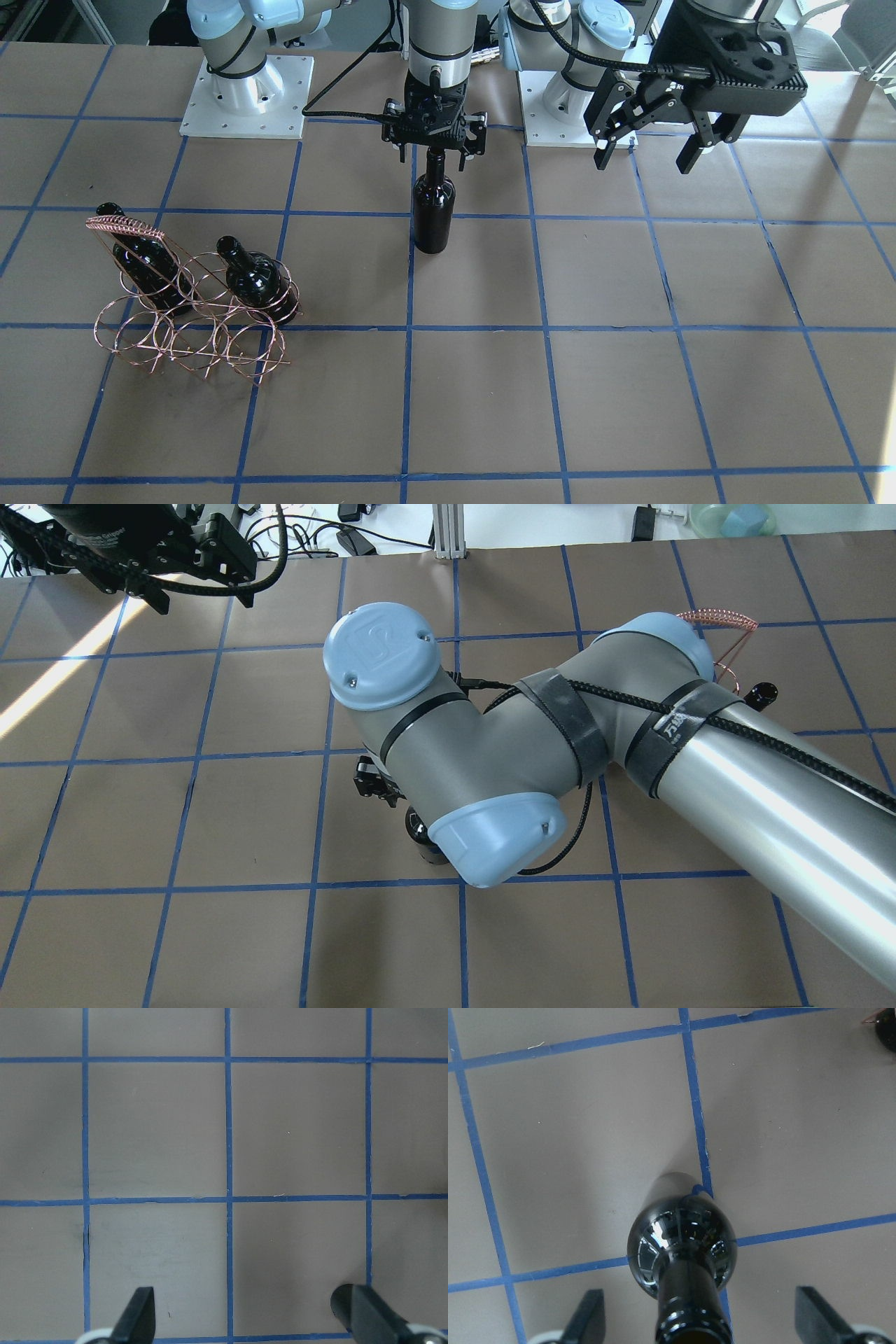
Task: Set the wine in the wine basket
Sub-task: 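Grasp the upright bottle neck with the right gripper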
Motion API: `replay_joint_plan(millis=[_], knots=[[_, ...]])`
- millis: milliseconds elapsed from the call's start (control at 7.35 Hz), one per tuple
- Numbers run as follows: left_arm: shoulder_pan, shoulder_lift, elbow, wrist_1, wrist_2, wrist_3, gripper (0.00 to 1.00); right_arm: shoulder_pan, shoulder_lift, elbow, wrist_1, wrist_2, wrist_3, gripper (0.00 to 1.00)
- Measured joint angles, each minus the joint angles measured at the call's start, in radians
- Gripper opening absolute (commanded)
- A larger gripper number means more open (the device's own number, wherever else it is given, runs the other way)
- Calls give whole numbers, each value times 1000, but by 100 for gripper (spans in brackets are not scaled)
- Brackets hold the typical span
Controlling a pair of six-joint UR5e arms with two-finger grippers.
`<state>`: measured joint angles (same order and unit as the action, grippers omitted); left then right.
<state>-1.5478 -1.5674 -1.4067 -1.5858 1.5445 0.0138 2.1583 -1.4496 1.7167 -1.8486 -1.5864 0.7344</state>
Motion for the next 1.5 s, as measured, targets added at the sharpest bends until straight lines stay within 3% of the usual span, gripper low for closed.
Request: replay_joint_plan(millis=[136, 408, 544, 816, 1496], knots=[[0, 1, 1, -7, 16, 0, 100, 0, 0, 5, -19, 1, 0, 57], [-1, 1, 4, -36, 35, -11, 100, 0, 8, 7, -29, 11, 3, 47], [-2, -6, 8, -46, 35, -15, 100, 0, 13, 8, -26, 15, 6, 31], [-9, -20, 7, -48, 32, -11, 100, 1, 17, 6, -17, 35, 10, 15], [-18, -3, -63, 35, 37, 75, 100, -27, -3, -57, 25, 53, -42, 7]])
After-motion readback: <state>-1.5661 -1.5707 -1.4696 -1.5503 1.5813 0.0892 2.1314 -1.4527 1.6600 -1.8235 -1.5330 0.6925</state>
